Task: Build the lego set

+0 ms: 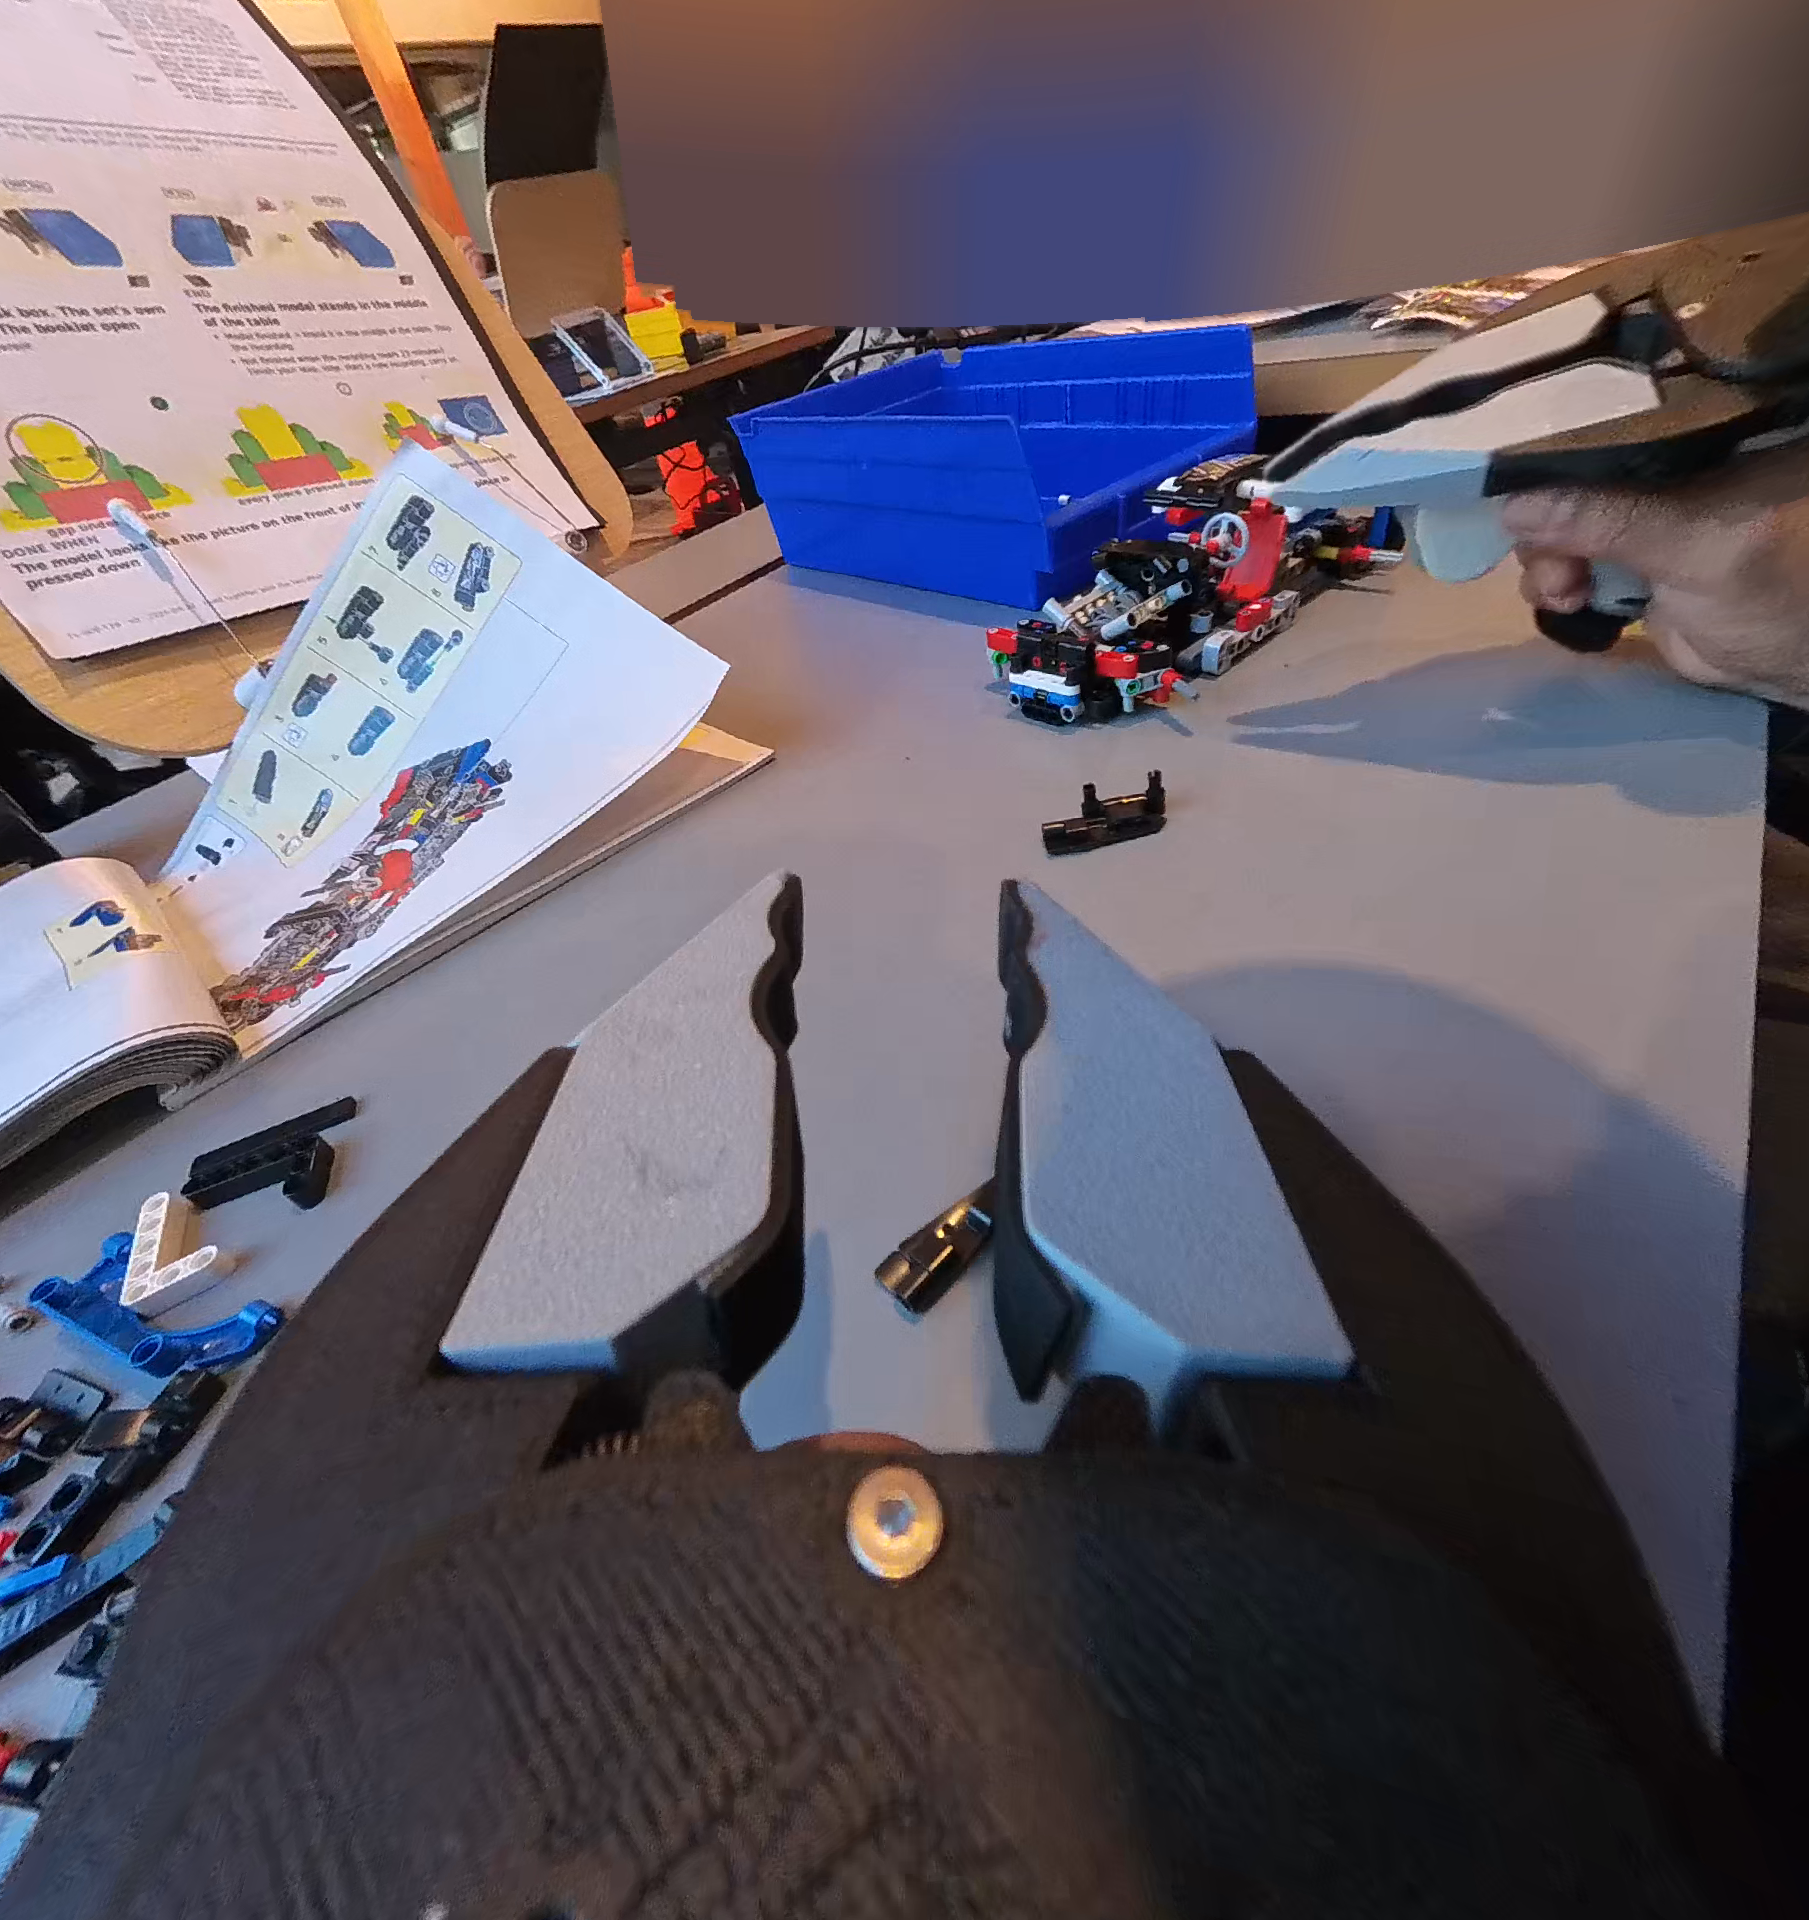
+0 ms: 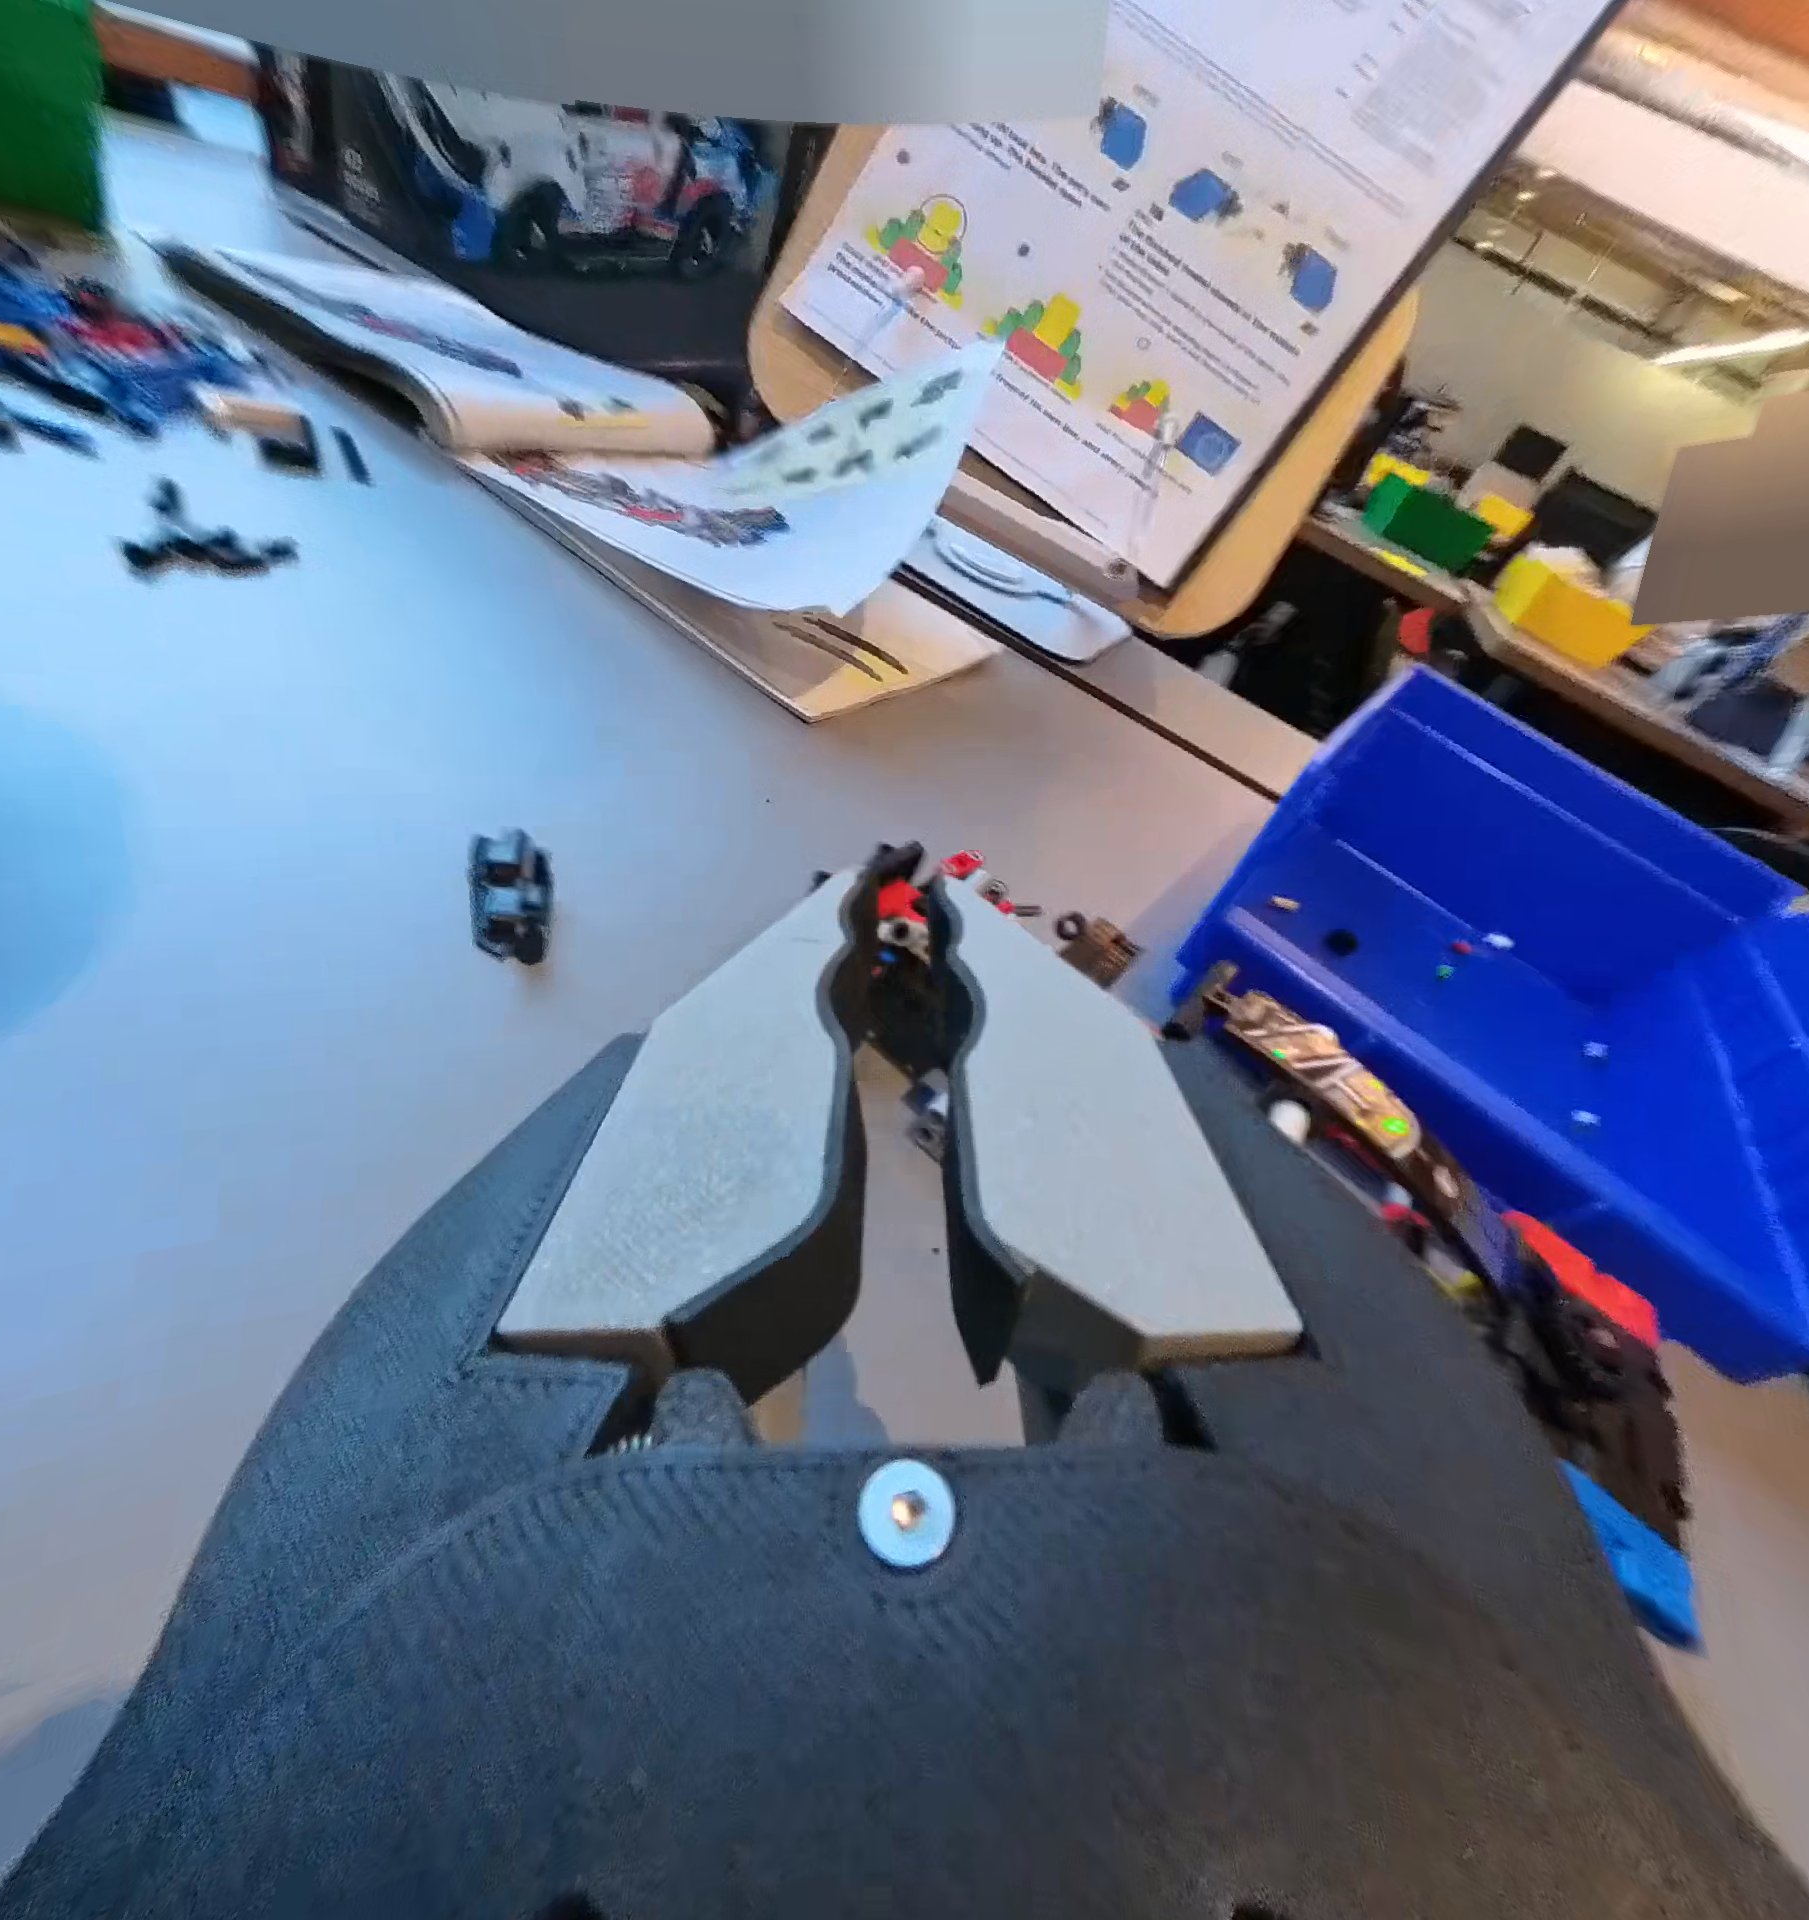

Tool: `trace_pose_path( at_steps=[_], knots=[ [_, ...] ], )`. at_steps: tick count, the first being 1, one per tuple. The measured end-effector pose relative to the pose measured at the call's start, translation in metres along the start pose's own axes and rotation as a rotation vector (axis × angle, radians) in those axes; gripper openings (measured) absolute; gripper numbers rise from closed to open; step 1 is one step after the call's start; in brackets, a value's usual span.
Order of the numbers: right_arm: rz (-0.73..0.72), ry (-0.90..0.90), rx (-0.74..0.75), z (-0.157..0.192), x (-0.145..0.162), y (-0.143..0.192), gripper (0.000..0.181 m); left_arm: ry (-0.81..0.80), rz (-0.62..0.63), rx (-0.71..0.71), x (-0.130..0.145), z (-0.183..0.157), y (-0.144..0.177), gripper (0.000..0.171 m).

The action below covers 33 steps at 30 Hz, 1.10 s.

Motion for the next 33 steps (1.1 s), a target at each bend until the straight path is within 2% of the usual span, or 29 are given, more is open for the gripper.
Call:
trace_pose_path(
  at_steps=[2, 4, 9, 14, 20, 24, 26, 29, 33],
  knots=[
    [-0.007, -0.041, -0.077, 0.003, 0.000, -0.004, 0.016, -0.008, 0.005, -0.001, 0.000, -0.001, -0.001, 0.034],
    [0.058, -0.025, -0.138, 0.011, 0.004, -0.011, 0.019, -0.013, 0.010, -0.002, 0.000, -0.001, -0.001, 0.034],
    [0.128, 0.051, -0.169, 0.025, 0.006, -0.019, 0.020, -0.012, 0.004, 0.002, 0.000, -0.001, 0.000, 0.034],
    [0.155, -0.018, -0.216, 0.027, 0.004, -0.025, 0.021, -0.019, 0.019, 0.024, 0.001, -0.001, 0.001, 0.034],
    [0.221, -0.078, -0.403, 0.053, -0.003, -0.047, 0.029, -0.016, 0.028, 0.049, 0.001, -0.002, 0.000, 0.034],
    [0.368, -0.056, -0.443, 0.058, 0.004, -0.072, 0.032, -0.030, 0.028, 0.055, 0.001, -0.005, 0.000, 0.034],
    [0.401, -0.060, -0.473, 0.058, 0.006, -0.078, 0.030, -0.045, 0.032, 0.056, 0.001, -0.007, 0.001, 0.034],
    [0.441, -0.087, -0.513, 0.058, 0.009, -0.082, 0.012, -0.073, 0.043, 0.065, 0.002, -0.010, -0.001, 0.034],
    [0.442, -0.181, -0.522, 0.054, 0.007, -0.081, 0.011, -0.105, 0.087, 0.085, 0.003, -0.015, -0.008, 0.034]
  ],
)
Point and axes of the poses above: each gripper's, where its closed fingertips meet, y back along the fingers, x out of its underside, z = x × y across the jaws, the point moved 10 cm from there along y, back along the fingers, and after that the axes turned 4 degrees about -z, right-handed, at the moved point
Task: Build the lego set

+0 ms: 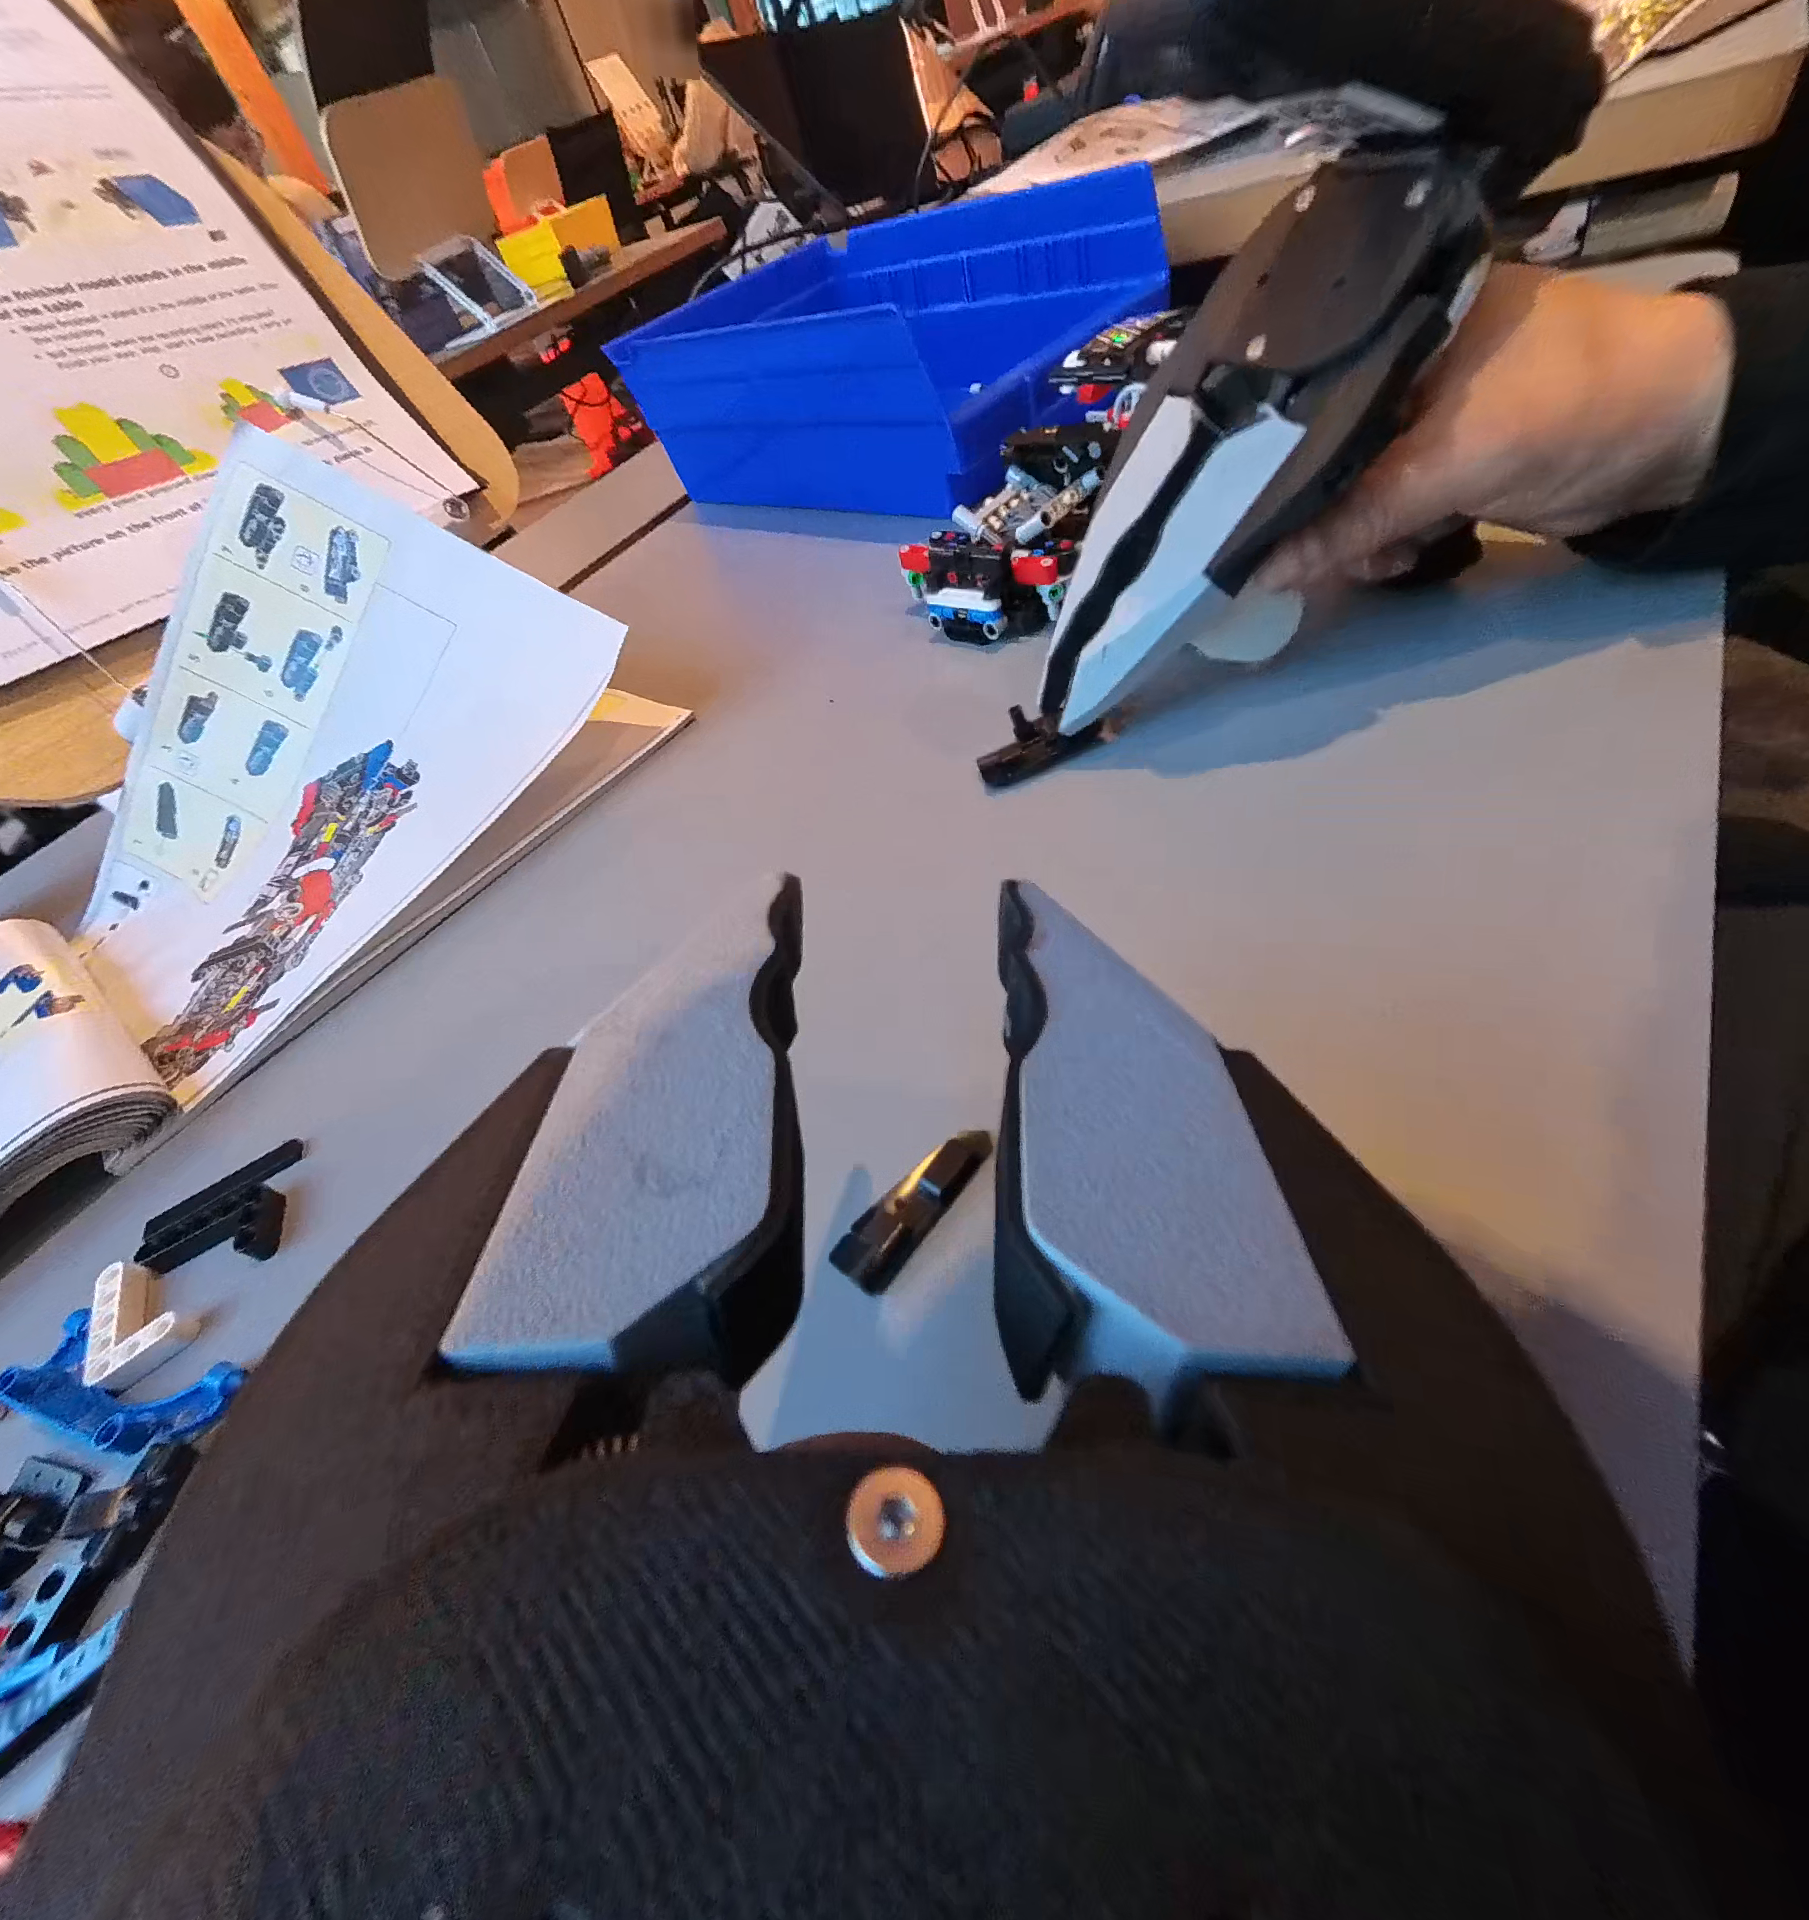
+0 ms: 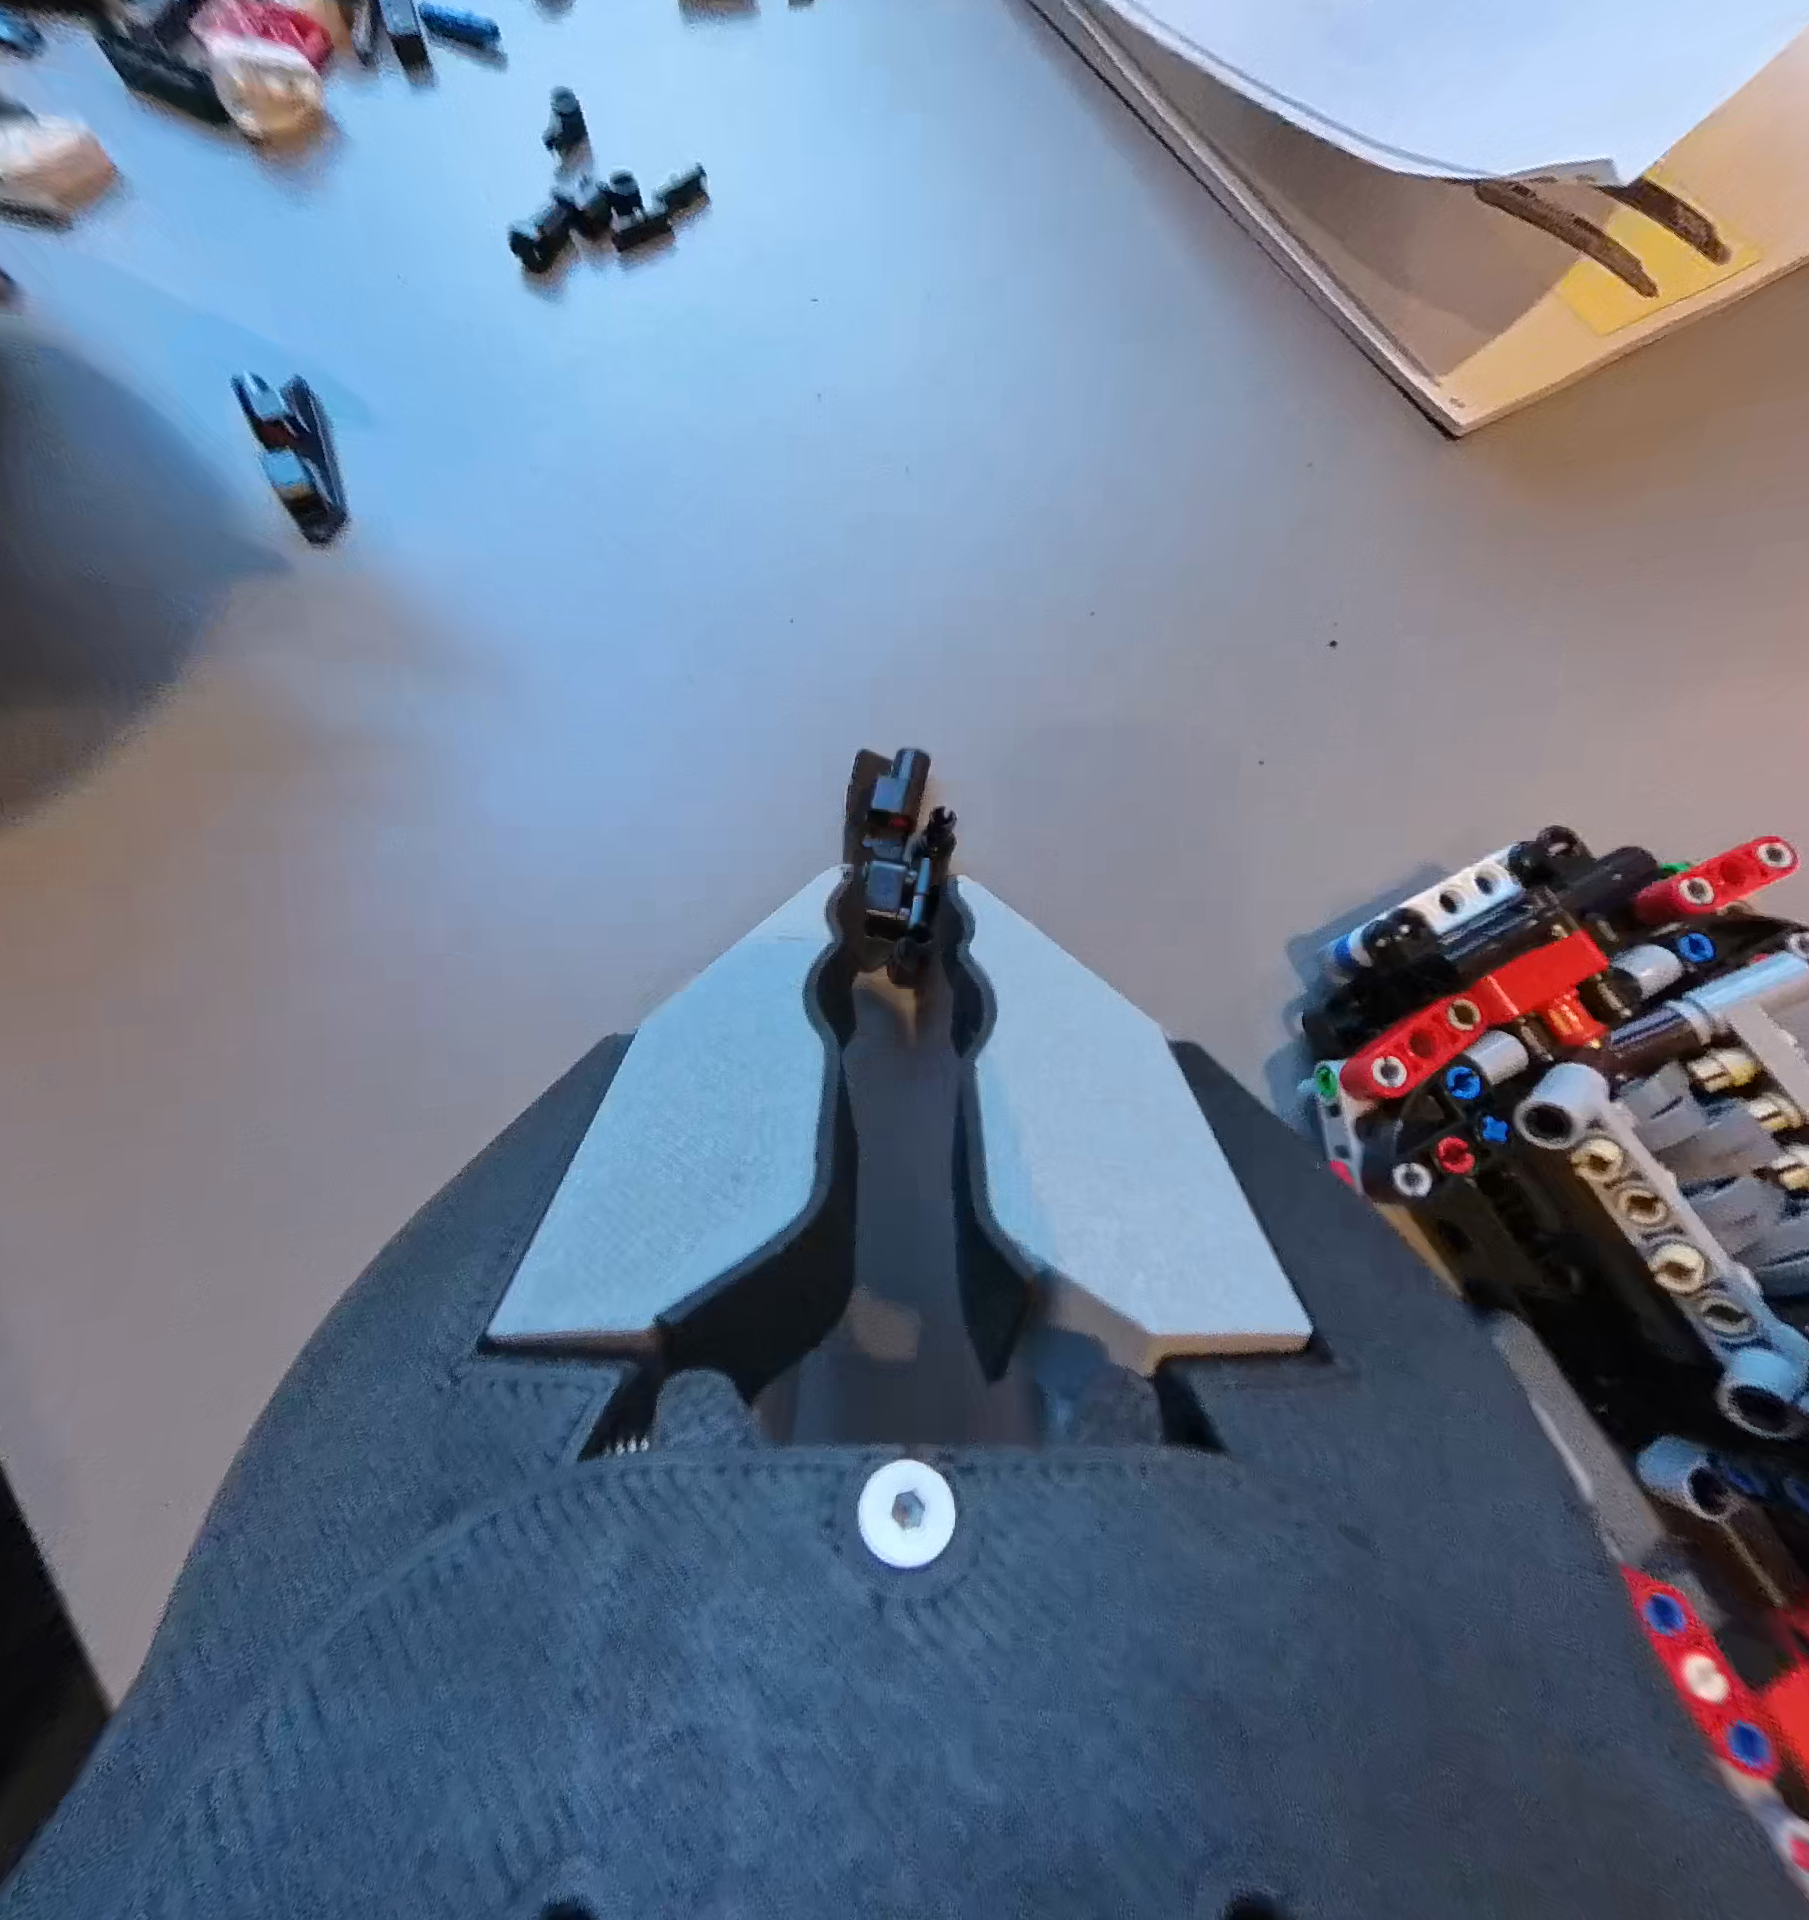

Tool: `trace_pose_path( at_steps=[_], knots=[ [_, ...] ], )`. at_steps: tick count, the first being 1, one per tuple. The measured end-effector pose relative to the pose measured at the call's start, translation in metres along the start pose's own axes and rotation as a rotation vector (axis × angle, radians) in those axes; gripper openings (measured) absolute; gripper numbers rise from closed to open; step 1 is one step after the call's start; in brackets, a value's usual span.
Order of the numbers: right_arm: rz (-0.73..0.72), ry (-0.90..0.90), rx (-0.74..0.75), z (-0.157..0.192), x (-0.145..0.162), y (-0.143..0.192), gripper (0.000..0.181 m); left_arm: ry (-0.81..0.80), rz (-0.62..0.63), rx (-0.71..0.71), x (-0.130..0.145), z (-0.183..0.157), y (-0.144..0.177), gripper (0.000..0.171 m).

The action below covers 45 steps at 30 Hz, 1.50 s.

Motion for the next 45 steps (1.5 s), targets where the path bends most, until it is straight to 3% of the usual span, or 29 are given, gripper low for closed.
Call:
trace_pose_path(
  at_steps=[6, 15, 24, 34, 41, 45],
  knots=[
    [-0.072, -0.131, -0.131, 0.009, -0.010, 0.015, 0.001, -0.105, 0.030, 0.060, -0.004, -0.017, -0.016, 0.034],
    [-0.077, -0.153, -0.087, -0.001, 0.010, 0.022, 0.001, -0.150, 0.012, 0.060, -0.004, -0.020, -0.017, 0.027],
    [-0.101, -0.093, -0.188, -0.025, -0.005, 0.029, 0.001, -0.189, -0.034, -0.157, -0.003, -0.002, -0.005, 0.014],
    [-0.111, -0.155, -0.249, -0.037, -0.017, 0.017, 0.001, -0.101, -0.011, -0.219, 0.001, 0.015, 0.001, 0.020],
    [-0.082, -0.189, -0.313, -0.043, -0.025, 0.027, 0.001, -0.252, 0.095, -0.109, -0.003, -0.014, -0.024, 0.018],
    [-0.090, -0.210, -0.308, -0.042, -0.015, 0.046, 0.001, -0.222, 0.134, 0.047, -0.021, -0.039, -0.047, 0.031]
  ],
)
Point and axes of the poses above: each gripper's, where its closed fingertips meet, y back along the fingers, x out of its underside, z = x × y across the jaws, the point moved 10 cm from there along y, back along the fingers, and after that the axes turned 4 degrees about -z, right-handed, at the moved point
